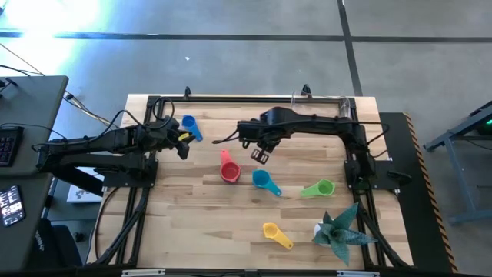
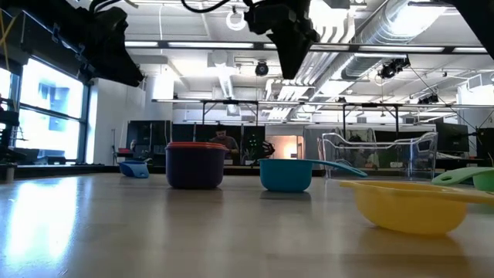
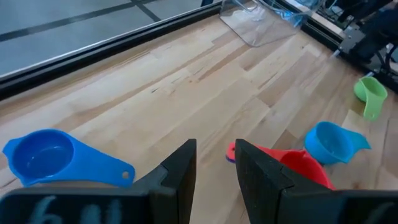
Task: Nest measuring cups in basket
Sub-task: Stack the red measuring cup on top of the orange measuring cup
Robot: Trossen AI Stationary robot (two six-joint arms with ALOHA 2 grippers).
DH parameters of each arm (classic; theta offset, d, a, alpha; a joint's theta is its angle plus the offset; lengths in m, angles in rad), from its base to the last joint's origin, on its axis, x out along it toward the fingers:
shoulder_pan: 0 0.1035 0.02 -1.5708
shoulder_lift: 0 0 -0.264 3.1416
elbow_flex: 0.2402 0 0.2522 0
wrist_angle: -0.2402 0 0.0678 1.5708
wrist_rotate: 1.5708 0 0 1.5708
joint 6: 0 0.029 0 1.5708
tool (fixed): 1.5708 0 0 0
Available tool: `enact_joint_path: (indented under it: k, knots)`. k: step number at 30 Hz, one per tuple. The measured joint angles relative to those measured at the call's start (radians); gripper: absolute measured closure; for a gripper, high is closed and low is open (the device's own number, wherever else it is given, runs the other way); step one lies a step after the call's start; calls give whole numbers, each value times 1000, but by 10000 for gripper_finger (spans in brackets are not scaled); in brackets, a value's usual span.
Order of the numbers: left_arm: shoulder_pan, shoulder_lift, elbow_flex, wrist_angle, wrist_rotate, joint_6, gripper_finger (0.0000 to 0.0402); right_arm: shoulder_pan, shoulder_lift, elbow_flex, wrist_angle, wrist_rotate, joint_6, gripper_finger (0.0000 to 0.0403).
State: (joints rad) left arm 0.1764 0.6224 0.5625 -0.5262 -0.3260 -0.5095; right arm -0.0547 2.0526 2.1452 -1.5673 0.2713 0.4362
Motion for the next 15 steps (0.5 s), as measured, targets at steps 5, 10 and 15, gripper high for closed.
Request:
enact_joint_path:
  k: [5,10,15]
  knots:
    - [0,0,0,1,1,-39,300,0,-8,0,-1,14,-29,315]
    - [0,0,0,18,2,-39,300,0,-8,0,0,12,-54,315]
    - [0,0,0,31,2,-39,300,0,-8,0,-3,10,-85,315]
